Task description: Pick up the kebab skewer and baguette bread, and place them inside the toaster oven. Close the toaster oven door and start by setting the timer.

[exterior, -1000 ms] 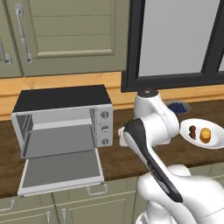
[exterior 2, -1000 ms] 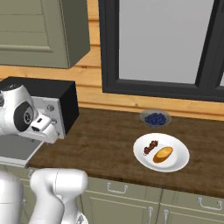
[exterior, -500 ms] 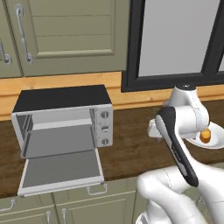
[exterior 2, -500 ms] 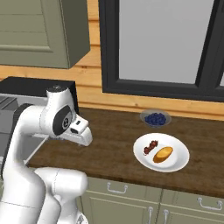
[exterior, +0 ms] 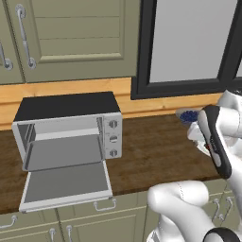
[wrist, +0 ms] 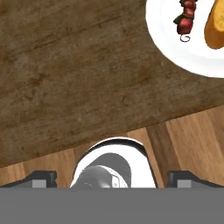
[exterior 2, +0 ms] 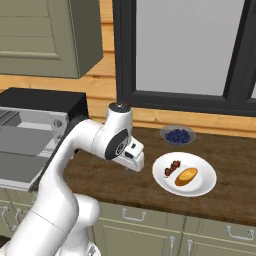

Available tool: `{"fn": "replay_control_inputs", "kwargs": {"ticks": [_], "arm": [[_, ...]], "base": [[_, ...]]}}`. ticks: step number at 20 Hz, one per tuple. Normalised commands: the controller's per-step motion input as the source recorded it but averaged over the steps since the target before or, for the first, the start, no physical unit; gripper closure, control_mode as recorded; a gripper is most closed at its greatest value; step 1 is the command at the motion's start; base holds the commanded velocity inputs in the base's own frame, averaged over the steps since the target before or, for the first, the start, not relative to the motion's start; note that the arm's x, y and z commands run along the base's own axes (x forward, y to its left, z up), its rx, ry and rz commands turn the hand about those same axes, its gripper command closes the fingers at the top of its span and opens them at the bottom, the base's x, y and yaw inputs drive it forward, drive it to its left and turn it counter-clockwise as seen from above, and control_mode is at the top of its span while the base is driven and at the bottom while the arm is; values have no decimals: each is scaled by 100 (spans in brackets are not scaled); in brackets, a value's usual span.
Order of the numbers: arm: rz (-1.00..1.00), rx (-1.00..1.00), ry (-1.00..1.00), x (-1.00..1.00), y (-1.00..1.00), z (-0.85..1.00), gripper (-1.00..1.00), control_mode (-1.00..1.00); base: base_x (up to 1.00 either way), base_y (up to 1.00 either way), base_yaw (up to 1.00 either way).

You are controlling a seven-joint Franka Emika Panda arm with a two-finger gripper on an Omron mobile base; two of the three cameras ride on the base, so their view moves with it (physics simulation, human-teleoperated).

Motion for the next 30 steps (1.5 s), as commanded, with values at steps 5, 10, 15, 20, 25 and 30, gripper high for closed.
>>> {"fn": "replay_control_inputs", "kwargs": {"ticks": [5, 10, 15, 20, 25, 30], "arm": [[-12, 1, 11, 53, -100, -19, -100, -100], [-16, 0, 7, 67, -77, -40, -100, -100], [-17, 0, 4, 77, -27, -43, -100, -100], [-18, 0, 2, 64, -14, -34, -100, -100], [-18, 0, 1, 26, -42, -34, -100, -100], [-15, 0, 0, 26, -16, -23, -100, -100]], "base": [[0, 0, 0], [0, 0, 0], [0, 0, 0], [0, 0, 0], [0, 0, 0], [0, 0, 0]]}}
